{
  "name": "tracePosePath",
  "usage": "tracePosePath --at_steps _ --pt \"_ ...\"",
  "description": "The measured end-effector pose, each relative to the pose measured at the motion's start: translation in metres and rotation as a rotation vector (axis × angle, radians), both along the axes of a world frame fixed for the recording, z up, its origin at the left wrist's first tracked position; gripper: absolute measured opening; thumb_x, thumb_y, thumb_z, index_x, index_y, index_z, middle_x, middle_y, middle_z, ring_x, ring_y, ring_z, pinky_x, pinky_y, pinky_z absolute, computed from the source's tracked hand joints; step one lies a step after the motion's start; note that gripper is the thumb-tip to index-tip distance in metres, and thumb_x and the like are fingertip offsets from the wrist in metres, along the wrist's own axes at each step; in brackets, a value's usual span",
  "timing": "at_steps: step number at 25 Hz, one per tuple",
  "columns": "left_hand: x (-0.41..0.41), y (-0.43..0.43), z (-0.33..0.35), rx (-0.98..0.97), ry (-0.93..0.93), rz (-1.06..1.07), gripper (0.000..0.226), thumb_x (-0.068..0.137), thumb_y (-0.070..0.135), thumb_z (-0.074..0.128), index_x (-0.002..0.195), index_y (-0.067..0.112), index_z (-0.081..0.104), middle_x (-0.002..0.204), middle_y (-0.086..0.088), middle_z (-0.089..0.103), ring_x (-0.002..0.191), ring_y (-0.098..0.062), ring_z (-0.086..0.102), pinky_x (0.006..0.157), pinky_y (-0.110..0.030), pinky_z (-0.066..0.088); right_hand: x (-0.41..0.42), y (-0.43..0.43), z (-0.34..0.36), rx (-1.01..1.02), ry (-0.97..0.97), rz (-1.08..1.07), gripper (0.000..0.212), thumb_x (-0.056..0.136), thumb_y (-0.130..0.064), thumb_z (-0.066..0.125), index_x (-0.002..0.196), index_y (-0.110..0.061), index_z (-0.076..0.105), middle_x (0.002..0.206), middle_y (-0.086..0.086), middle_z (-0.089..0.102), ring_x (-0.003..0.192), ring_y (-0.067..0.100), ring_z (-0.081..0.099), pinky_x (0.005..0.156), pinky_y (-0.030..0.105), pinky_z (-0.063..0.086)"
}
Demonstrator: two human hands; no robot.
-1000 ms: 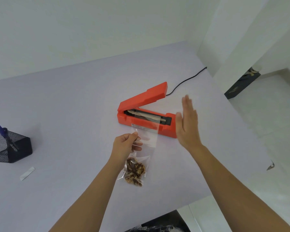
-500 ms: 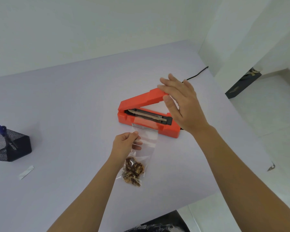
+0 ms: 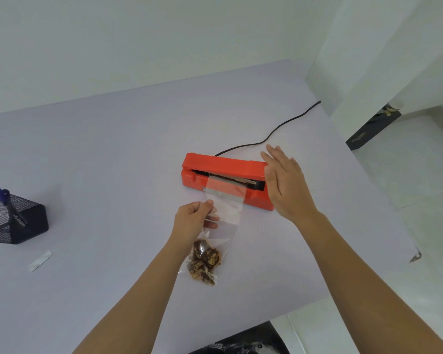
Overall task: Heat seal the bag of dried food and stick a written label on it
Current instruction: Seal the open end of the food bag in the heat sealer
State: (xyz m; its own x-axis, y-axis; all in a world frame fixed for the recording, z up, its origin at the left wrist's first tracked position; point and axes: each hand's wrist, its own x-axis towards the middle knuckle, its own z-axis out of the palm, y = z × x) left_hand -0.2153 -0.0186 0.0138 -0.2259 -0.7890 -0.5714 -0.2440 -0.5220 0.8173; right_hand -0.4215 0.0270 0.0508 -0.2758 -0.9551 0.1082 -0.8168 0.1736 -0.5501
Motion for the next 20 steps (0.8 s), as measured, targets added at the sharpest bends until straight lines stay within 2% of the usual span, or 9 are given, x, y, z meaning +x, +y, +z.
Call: tracePosePath --at_steps 2,8,20 --pt "0.0 0.0 0.001 0.001 0.001 0.001 0.026 0.092 0.023 0.057 0.075 0.005 0.067 0.066 -0.007 0.07 0.05 -0.013 0.064 0.054 -0.014 0.05 0.0 0.002 -0.009 0.057 0.029 -0.018 0.052 0.096 -0.036 0.016 0.14 -0.015 0.035 0.153 0.0 0.028 0.144 0.013 0.014 0.116 0.034 0.006" --pt "0.002 -0.001 0.002 0.001 0.003 0.004 0.027 0.092 0.024 0.057 0.076 0.004 0.067 0.066 -0.007 0.07 0.052 -0.015 0.064 0.06 -0.021 0.05 -0.002 0.004 -0.026 0.13 0.075 -0.037 0.053 0.096 -0.035 0.015 0.143 -0.015 0.028 0.154 0.0 0.026 0.144 0.013 0.013 0.116 0.034 0.006" --pt "0.005 -0.001 0.001 -0.003 0.007 -0.004 0.028 0.092 0.025 0.057 0.076 0.003 0.067 0.066 -0.008 0.07 0.051 -0.016 0.064 0.06 -0.02 0.051 -0.004 0.004 -0.036 0.125 0.113 -0.024 0.055 0.095 -0.039 0.012 0.143 -0.016 0.029 0.152 0.0 0.031 0.143 0.013 0.015 0.115 0.033 0.006"
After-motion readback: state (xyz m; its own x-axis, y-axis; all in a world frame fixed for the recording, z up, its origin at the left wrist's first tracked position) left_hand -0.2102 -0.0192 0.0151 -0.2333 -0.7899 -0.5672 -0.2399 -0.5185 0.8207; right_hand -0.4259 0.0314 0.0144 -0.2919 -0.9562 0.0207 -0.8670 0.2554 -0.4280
